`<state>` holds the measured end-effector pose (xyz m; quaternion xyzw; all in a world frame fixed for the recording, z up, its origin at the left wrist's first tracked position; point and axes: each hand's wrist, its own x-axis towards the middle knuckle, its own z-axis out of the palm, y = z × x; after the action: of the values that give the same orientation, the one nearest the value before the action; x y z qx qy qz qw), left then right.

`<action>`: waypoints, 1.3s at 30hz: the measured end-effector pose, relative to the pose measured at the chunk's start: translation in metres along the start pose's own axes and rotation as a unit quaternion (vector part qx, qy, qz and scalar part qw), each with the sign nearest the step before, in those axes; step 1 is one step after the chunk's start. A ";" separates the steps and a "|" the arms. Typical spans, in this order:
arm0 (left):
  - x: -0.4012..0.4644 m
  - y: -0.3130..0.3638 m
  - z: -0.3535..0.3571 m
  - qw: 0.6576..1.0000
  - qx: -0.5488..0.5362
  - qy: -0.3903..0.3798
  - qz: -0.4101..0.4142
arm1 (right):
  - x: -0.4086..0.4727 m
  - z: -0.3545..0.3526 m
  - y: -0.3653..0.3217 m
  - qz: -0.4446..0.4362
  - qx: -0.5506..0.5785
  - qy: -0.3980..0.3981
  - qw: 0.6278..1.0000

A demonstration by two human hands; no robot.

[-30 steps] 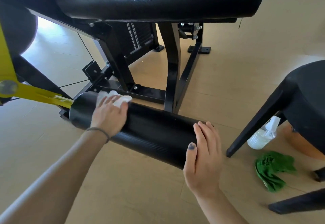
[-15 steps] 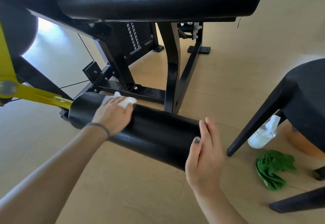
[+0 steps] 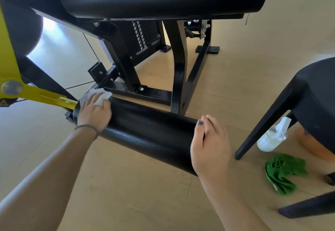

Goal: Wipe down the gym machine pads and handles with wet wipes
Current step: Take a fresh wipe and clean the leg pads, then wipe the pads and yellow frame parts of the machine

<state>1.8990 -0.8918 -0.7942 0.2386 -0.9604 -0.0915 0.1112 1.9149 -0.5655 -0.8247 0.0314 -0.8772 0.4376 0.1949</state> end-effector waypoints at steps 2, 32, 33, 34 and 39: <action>-0.025 0.050 0.006 0.998 -0.029 -0.012 0.045 | -0.008 0.001 0.004 -0.031 0.016 0.037 0.999; -0.134 0.179 0.021 0.885 -0.085 -0.056 0.455 | -0.008 -0.010 0.001 0.221 0.283 -0.016 0.933; -0.134 0.178 0.019 0.886 -0.087 -0.057 0.452 | -0.005 -0.014 0.000 0.218 0.273 -0.029 0.936; -0.134 0.180 0.017 0.887 -0.092 -0.059 0.449 | -0.001 -0.020 -0.001 0.220 0.257 -0.049 0.940; -0.134 0.226 -0.021 0.903 -0.261 -0.246 0.236 | 0.037 -0.073 -0.023 0.269 0.237 -0.177 0.917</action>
<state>1.9208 -0.6341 -0.7456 -0.0630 -0.9272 -0.3655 -0.0519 1.9096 -0.5183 -0.7539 -0.0834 -0.7432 0.6561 -0.1017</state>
